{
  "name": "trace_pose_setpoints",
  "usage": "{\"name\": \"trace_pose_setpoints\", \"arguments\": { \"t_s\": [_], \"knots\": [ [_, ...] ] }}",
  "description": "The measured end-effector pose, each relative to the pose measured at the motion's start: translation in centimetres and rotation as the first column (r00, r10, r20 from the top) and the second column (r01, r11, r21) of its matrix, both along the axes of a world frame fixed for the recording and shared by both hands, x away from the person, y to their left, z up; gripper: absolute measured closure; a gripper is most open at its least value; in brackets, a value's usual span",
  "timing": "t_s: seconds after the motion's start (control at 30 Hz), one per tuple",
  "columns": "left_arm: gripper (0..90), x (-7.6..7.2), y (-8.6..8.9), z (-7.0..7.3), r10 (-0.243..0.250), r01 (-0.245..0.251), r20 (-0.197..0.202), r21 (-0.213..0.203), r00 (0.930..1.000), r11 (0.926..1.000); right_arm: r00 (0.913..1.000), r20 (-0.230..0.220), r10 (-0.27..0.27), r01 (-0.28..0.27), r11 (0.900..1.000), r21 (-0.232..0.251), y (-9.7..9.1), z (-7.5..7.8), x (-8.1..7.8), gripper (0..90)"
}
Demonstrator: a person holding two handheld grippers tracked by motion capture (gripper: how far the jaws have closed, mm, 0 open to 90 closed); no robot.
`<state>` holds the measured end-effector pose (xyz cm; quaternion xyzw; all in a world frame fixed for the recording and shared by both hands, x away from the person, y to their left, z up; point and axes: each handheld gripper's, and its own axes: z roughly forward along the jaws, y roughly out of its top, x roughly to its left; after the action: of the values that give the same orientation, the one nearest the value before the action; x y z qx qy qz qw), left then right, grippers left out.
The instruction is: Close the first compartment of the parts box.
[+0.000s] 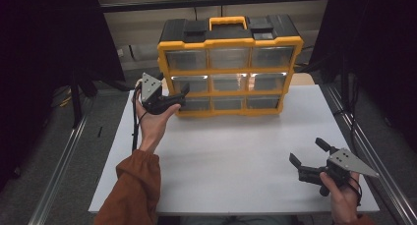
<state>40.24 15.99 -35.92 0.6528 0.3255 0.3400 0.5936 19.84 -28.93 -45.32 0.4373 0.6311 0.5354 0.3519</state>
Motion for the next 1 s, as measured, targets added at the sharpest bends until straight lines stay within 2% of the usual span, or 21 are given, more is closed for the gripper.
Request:
{"name": "trace_pose_setpoints", "arguments": {
  "t_s": [0.03,0.07,0.1,0.17,0.2,0.23,0.27,0.33,0.4,0.43,0.47,0.5,0.53,0.57,0.63,0.67,0.7,0.77,0.83,0.93,1.0],
  "knots": [
    [4.3,0.0,0.0,0.0,0.000,0.000,0.000,0.000,1.0000,1.0000,1.0000,0.000,-0.001,0.001,1.0000,0.004,0.0,0.0,0.0,0.0],
    [3.1,-0.3,0.2,-0.3,-0.011,0.010,-0.015,-0.041,0.9998,0.9991,1.0000,-0.002,0.000,0.000,1.0000,0.002,0.0,0.0,0.0,0.0],
    [2.6,-0.3,0.2,-0.3,-0.011,0.010,-0.015,-0.041,0.9998,0.9991,1.0000,-0.002,0.000,0.000,1.0000,0.002,0.0,0.0,0.0,0.0],
    [1.9,-0.6,0.4,-0.7,-0.021,0.021,-0.011,-0.025,0.9997,0.9995,1.0000,0.000,0.003,-0.003,1.0000,0.001,0.0,0.0,0.1,0.0],
    [1.8,-1.0,0.5,-1.1,-0.016,0.016,-0.011,0.001,0.9998,0.9999,1.0000,0.001,0.003,-0.003,1.0000,0.000,0.0,0.0,0.1,0.0],
    [1.9,-1.0,0.5,-1.1,-0.016,0.016,-0.011,0.001,0.9998,0.9999,1.0000,0.001,0.002,-0.002,1.0000,0.000,0.1,0.0,0.1,0.0],
    [1.8,-1.3,0.8,-1.5,-0.026,0.026,-0.003,0.026,0.9997,0.9993,1.0000,0.003,0.003,-0.003,1.0000,-0.003,0.1,0.0,0.1,0.0],
    [1.9,-1.5,0.9,-1.7,-0.023,0.023,-0.002,0.039,0.9997,0.9990,1.0000,0.000,0.004,-0.004,1.0000,-0.002,0.1,-0.1,0.1,0.0],
    [1.9,-2.2,0.8,-2.5,-0.020,0.019,-0.039,-0.017,0.9990,0.9997,1.0000,-0.005,0.006,-0.006,1.0000,-0.001,0.1,0.0,0.1,0.0],
    [1.9,-2.3,1.1,-2.8,-0.023,0.023,-0.026,0.009,0.9994,0.9997,1.0000,-0.007,0.007,-0.007,1.0000,0.000,0.0,-0.1,0.1,0.0],
    [2.4,-2.8,1.5,-3.5,0.000,0.000,-0.033,0.013,0.9994,0.9999,0.9999,-0.008,0.006,-0.007,1.0000,0.000,0.0,-0.1,0.1,0.0],
    [2.8,-3.1,1.6,-4.0,0.007,-0.008,-0.035,-0.016,0.9994,0.9998,1.0000,-0.006,0.004,-0.004,1.0000,0.000,0.0,-0.1,0.1,0.0],
    [2.9,-3.1,1.6,-4.0,0.007,-0.008,-0.035,-0.016,0.9994,0.9998,1.0000,-0.005,0.001,-0.001,1.0000,-0.001,0.1,-0.1,0.2,0.0],
    [2.9,-3.3,2.1,-4.7,0.018,-0.018,-0.045,0.005,0.9988,0.9998,1.0000,-0.007,0.001,-0.001,1.0000,-0.001,0.1,-0.1,0.2,0.0],
    [2.9,-3.5,2.3,-5.1,0.015,-0.015,-0.055,-0.004,0.9984,0.9999,0.9999,-0.010,0.001,-0.001,1.0000,0.001,0.1,-0.1,0.2,0.0],
    [2.9,-3.7,2.7,-5.6,0.017,-0.016,-0.065,0.010,0.9977,0.9998,0.9999,-0.013,0.004,-0.004,1.0000,0.001,0.1,-0.1,0.2,0.0],
    [2.9,-3.9,2.8,-6.0,0.023,-0.023,-0.076,-0.009,0.9969,0.9997,0.9999,-0.013,0.004,-0.004,1.0000,0.001,0.1,-0.1,0.2,0.0],
    [3.4,-4.5,3.6,-6.7,0.017,-0.017,-0.103,-0.002,0.9946,0.9999,0.9999,-0.011,0.004,-0.004,1.0000,-0.004,0.1,-0.1,0.2,0.0],
    [3.6,-4.7,3.7,-6.8,0.027,-0.027,-0.100,0.004,0.9946,0.9996,0.9999,-0.011,0.004,-0.004,1.0000,-0.004,0.1,-0.1,0.2,0.0],
    [3.6,-5.8,4.2,-7.1,0.026,-0.023,-0.128,0.021,0.9915,0.9995,0.9999,-0.015,0.008,-0.008,1.0000,-0.004,0.1,-0.2,0.3,0.0],
    [3.6,-6.4,4.5,-7.3,0.029,-0.025,-0.126,0.029,0.9916,0.9993,0.9999,-0.016,0.007,-0.008,1.0000,-0.003,0.2,-0.2,0.3,0.0]
  ]
}}
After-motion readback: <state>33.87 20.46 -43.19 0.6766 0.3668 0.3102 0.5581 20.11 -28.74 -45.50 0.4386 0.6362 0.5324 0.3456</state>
